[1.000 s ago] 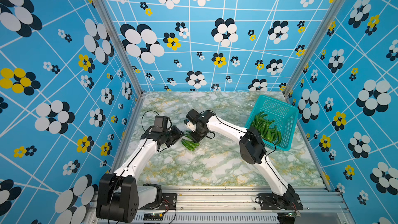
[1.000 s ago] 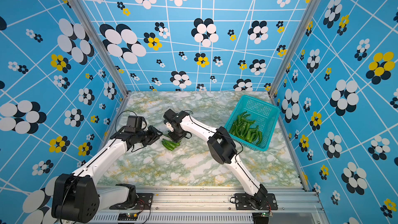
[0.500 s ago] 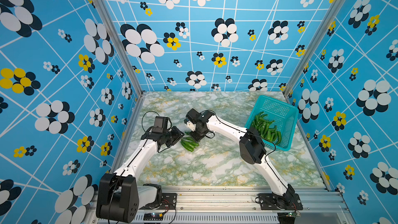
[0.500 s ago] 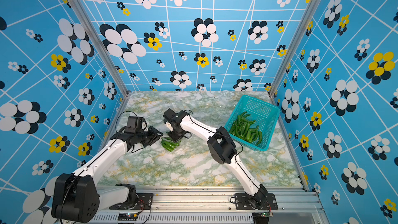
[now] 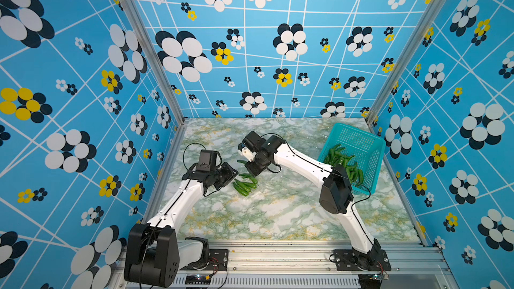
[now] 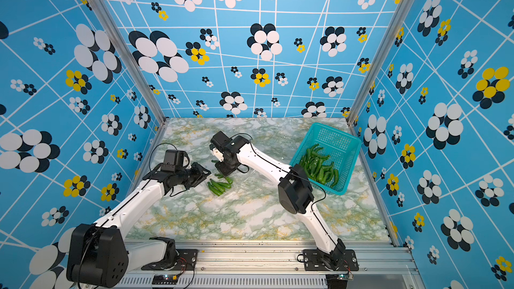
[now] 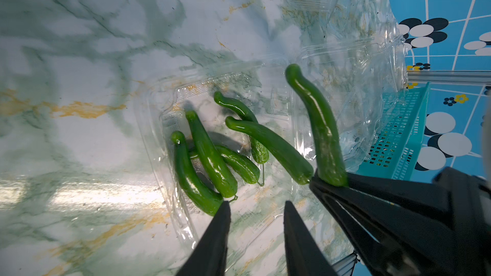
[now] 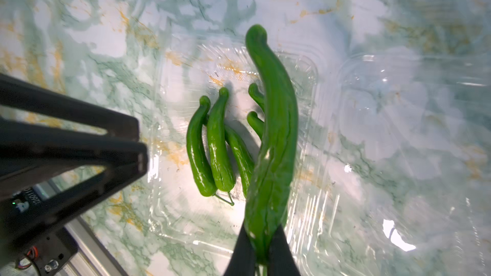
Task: Take small green peppers out of containers
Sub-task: Pick up the green pepper from the packing box, then place the green pepper in the basket.
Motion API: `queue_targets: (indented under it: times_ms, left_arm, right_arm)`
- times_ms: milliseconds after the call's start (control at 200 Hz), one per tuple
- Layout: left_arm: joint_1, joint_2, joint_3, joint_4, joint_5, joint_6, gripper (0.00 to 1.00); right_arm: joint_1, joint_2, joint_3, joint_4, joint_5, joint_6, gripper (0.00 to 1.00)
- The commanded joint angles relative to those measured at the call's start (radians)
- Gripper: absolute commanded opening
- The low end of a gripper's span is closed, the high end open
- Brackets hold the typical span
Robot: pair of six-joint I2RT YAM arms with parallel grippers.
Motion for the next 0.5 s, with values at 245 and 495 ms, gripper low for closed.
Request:
queue_targets:
  times_ms: [245,495]
  left_arm:
    - [-0.085,0.067,0.125,-0.022,-0.032,-0.011,0.36]
    - [-0.283,0.262,0.375,-0.026,-0.075,-0.021,0.36]
  right_arm:
    - [-0.169,-0.299,-0.123,-0.016,0.061,-0.004,0.0]
    - [-0.448,-0.552,-0.338,0.039,0.104,0.01,0.0]
